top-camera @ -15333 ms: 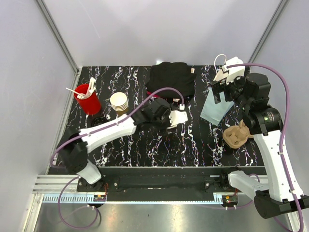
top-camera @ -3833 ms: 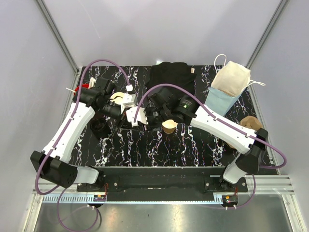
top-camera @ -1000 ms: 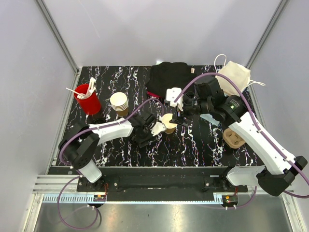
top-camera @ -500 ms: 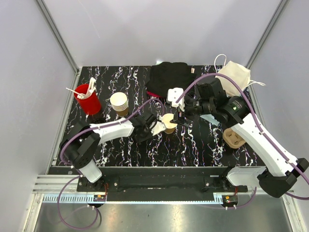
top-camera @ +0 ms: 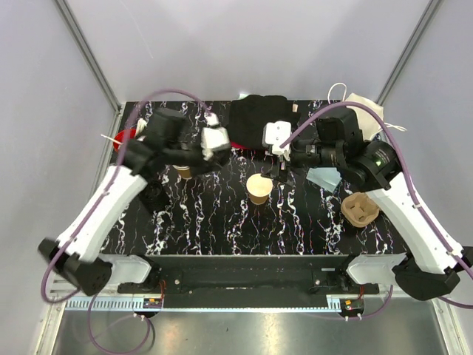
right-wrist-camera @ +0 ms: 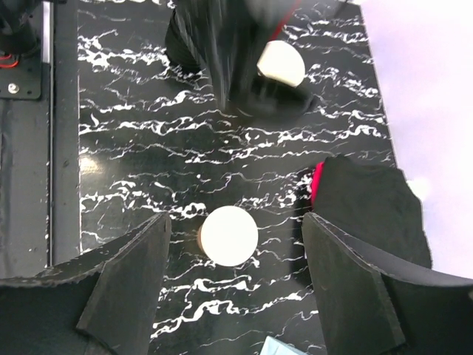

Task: Pack the takeout coffee

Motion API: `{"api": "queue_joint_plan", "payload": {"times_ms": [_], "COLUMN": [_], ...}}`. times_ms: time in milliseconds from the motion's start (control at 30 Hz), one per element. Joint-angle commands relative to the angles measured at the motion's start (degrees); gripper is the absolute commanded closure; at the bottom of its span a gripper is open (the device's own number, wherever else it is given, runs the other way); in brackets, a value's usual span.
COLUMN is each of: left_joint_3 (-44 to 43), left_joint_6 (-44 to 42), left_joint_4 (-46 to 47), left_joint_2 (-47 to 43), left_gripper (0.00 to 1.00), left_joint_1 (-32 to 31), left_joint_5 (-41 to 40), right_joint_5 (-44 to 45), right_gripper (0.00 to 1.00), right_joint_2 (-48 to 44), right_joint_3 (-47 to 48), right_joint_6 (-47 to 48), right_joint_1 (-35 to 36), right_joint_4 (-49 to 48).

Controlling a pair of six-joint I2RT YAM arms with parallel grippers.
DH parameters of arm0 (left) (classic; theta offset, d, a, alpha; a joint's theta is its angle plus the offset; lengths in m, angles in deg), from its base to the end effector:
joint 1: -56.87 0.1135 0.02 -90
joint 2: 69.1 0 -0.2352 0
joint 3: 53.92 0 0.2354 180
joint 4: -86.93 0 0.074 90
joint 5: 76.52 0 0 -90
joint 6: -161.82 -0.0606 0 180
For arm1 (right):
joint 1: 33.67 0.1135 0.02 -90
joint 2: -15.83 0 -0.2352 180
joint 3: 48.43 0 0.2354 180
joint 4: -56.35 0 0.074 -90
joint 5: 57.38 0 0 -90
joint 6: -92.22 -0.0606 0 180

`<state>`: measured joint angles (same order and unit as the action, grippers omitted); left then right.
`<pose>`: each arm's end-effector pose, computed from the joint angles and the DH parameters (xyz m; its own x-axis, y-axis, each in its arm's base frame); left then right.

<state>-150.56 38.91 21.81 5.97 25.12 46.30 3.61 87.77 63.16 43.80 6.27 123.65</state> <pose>0.2113 -0.1694 0.3412 -0.0701 0.5803 -0.8114 0.9700 0.2294 0.0803 0.1658 0.1771 0.4284 0.3250 -0.4848 -0.8120 -0.9025 0.0976 -0.4195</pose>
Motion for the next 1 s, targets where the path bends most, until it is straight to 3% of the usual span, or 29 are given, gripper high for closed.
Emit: {"api": "queue_joint_plan", "payload": {"times_ms": [0,67,267,667,967], "left_joint_3": [-6.81,-7.69,-6.03,-3.57,0.12], "left_joint_6": [-2.52,-1.46,1.7,3.55,9.96], "left_joint_4": [-7.04,-7.22,-7.05,-6.61,0.6], "left_joint_2": [-3.44,-3.7,-2.74,-3.08,-4.14], "left_gripper": [0.92,0.94,0.95,0.97,0.97], "left_joint_1": [6.42,9.14,10.04,9.95,10.56], "left_joint_5": [25.93,33.84,44.25,48.92,51.03], "right_joint_5": [0.01,0.27,-0.6,-16.41,-24.15], "right_gripper": [0.19,0.16,0.08,0.04,0.04], "right_joint_2": [1.53,3.02,8.38,18.76,23.07], "right_joint_3": [4.6,7.33,14.09,19.9,23.07], "right_joint_6": [-1.5,-1.16,3.05,16.06,18.18], "right_joint_1": [-0.48,-0.39,-0.39,-0.39,-0.22], "right_joint_4": [-0.15,0.11,1.25,11.96,16.9]}}
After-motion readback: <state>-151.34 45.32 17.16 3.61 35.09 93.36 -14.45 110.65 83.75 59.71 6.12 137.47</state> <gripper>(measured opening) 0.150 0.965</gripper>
